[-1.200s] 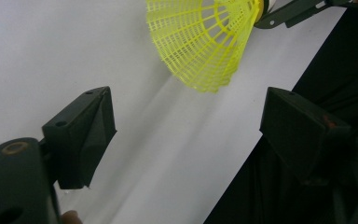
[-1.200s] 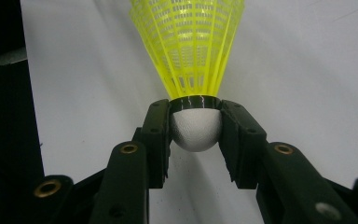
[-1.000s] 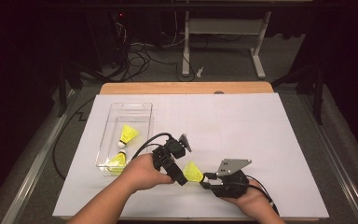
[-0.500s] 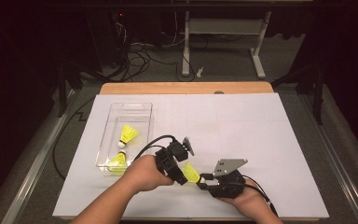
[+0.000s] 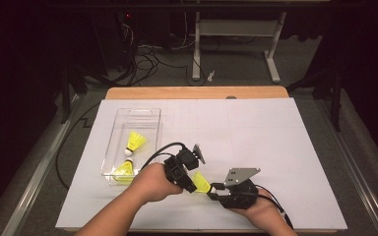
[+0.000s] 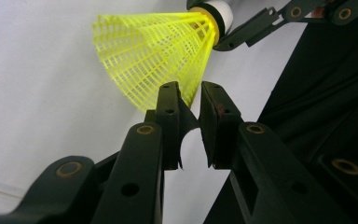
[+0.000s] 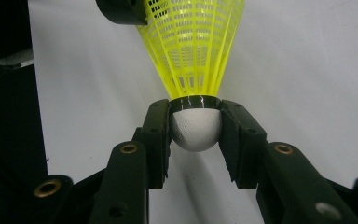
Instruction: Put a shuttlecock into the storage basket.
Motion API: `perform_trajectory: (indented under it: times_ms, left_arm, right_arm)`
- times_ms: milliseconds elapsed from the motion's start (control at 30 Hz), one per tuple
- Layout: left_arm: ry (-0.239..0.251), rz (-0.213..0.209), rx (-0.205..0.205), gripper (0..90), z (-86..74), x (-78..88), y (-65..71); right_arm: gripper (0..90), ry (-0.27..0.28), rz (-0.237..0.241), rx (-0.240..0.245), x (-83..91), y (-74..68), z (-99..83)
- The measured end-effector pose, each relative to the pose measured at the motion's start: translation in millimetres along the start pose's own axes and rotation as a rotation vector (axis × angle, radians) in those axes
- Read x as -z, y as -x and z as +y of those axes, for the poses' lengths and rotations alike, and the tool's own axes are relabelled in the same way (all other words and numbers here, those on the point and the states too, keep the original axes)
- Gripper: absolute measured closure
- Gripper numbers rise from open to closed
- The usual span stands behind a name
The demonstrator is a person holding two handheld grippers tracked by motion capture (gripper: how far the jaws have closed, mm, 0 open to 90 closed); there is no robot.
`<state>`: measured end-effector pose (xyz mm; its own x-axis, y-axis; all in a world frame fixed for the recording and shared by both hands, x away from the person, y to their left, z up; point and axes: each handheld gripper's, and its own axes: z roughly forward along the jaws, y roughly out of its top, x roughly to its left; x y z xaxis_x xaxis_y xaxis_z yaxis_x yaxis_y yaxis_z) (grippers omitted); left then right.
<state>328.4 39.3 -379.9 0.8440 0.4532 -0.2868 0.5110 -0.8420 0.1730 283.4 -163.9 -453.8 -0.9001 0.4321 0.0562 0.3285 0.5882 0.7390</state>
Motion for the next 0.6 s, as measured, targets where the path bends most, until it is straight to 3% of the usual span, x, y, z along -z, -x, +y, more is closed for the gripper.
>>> perform_trajectory:
  times_ms: [367,600]
  left_arm:
    - [0.02,0.001,-0.025,89.3,-2.0,1.1,0.0]
    - [0.027,0.01,-0.036,90.0,-3.0,1.6,0.6]
  right_arm:
    - [65.9,0.002,-0.004,-0.005,-0.2,0.4,-0.3]
    - [65.7,0.007,-0.003,-0.002,-0.9,0.7,-0.4]
